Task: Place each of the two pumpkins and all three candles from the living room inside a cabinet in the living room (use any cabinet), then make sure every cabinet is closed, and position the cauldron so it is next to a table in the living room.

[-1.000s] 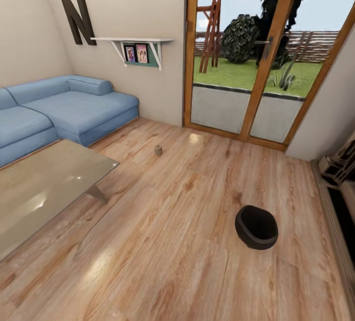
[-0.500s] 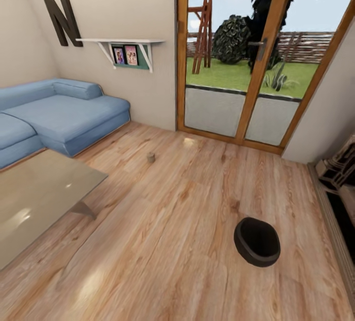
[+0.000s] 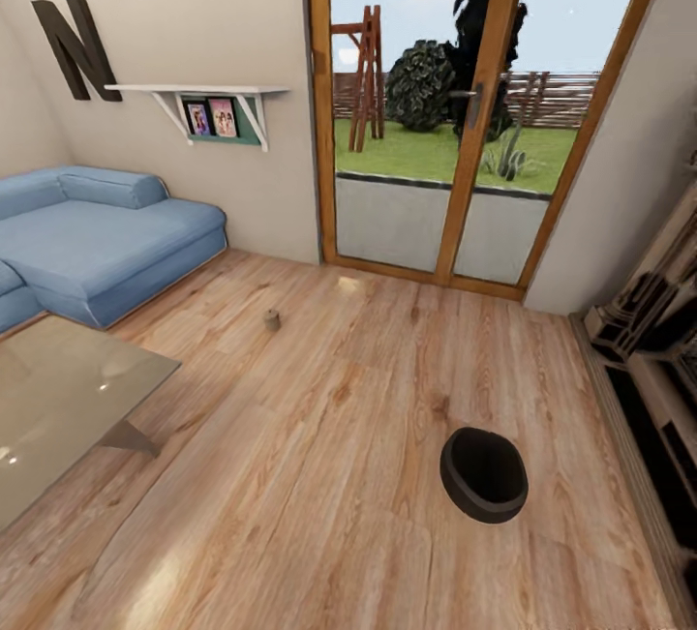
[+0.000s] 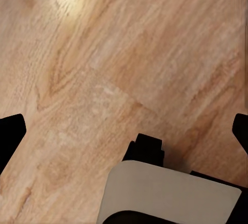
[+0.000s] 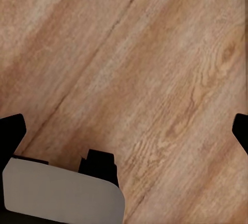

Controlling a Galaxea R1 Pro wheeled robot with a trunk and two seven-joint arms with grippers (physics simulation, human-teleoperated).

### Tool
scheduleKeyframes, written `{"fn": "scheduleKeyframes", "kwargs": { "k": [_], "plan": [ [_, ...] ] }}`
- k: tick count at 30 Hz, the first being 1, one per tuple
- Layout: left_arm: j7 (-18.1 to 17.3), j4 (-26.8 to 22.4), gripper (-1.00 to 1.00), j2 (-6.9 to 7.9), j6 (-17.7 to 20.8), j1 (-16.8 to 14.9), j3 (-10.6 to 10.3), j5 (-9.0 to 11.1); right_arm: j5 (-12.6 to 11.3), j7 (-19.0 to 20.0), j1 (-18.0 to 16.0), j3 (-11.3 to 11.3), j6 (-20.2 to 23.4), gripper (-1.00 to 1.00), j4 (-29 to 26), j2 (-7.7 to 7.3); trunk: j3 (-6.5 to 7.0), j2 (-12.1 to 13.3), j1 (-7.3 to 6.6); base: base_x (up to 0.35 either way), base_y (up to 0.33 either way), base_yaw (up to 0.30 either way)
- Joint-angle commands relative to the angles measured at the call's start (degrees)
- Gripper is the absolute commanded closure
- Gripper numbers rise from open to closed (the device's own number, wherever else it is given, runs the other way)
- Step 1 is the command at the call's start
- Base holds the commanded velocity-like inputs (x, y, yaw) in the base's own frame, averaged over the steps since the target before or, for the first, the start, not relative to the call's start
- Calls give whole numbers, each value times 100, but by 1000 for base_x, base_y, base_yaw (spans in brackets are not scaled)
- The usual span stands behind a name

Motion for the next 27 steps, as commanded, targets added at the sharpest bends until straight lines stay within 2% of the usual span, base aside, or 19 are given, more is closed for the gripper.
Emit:
{"fn": "scheduleKeyframes", "kwargs": {
  "k": [1,10,27],
  "plan": [
    [1,0,-100,0,0,0,0,0,0,-3,0,0,0,-100,0,0,8,0,0,0,0,-82],
    [-1,0,-100,13,6,0,0,0,0,-7,0,-2,0,-100,-7,0,32,0,0,30,22,-20],
    [-4,0,-100,35,9,0,0,0,0,-6,0,1,0,-100,-8,0,32,0,0,251,173,0]
  ]
}}
